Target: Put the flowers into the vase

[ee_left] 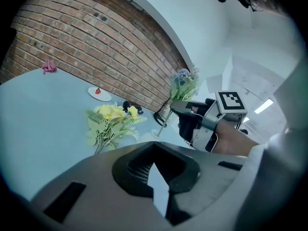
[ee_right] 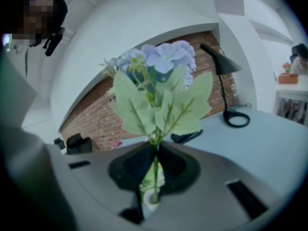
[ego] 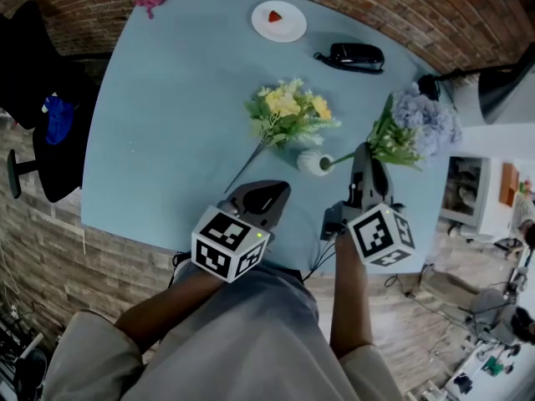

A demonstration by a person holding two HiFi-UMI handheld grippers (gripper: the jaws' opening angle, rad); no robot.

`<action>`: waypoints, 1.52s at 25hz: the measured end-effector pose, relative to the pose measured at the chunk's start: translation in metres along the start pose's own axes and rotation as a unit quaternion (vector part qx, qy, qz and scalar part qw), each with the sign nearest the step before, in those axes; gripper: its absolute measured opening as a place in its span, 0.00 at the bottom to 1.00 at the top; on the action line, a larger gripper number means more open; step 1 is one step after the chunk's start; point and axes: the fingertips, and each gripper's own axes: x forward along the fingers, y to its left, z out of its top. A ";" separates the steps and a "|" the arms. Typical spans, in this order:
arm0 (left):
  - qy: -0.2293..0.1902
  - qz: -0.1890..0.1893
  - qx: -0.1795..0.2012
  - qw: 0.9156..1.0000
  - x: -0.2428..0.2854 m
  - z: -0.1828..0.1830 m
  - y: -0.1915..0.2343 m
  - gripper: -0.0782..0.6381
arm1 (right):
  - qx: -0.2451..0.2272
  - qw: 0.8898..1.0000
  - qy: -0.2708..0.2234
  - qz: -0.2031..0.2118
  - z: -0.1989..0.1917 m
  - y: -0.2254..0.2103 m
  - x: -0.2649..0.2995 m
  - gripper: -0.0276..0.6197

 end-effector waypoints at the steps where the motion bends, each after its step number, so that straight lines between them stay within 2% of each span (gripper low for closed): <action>1: 0.000 0.000 -0.001 1.000 0.000 0.000 0.000 0.13 | -0.004 1.000 0.001 0.000 -0.002 0.000 0.000 0.12; 14: -0.001 0.003 -0.012 1.000 -0.003 -0.004 0.005 0.13 | -0.068 0.997 0.027 0.000 -0.024 0.008 0.005 0.12; 28: 0.003 0.003 -0.015 1.000 -0.003 -0.005 0.007 0.13 | -0.135 0.989 0.058 0.007 -0.048 0.017 0.007 0.12; 38: 0.002 0.004 -0.017 1.000 -0.004 -0.005 0.006 0.13 | -0.159 0.984 0.077 0.013 -0.063 0.018 0.007 0.12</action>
